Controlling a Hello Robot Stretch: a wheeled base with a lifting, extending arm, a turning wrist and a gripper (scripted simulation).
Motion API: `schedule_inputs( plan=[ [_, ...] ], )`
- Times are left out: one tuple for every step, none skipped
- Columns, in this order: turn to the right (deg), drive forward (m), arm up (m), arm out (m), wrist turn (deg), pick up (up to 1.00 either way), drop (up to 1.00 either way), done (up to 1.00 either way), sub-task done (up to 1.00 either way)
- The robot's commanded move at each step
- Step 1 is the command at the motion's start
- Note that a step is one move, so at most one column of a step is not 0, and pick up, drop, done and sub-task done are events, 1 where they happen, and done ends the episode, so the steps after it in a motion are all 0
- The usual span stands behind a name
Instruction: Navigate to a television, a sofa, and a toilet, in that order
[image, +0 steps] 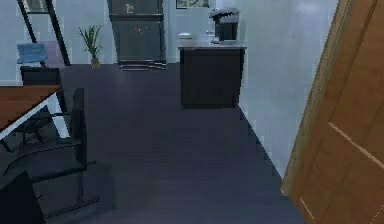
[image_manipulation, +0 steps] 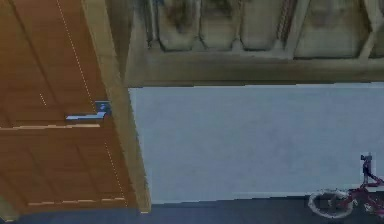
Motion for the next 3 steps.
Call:
schedule_inputs(
  plan=[
    [0.0,1.0,0.0,0.0,0.0,0.0,0.0,0.0,0.0],
    [-3.0,0.0,0.0,0.0,0.0,0.0,0.0,0.0,0.0],
    [0.0,0.8,0.0,0.0,0.0,0.0,0.0,0.0,0.0]
  ],
)
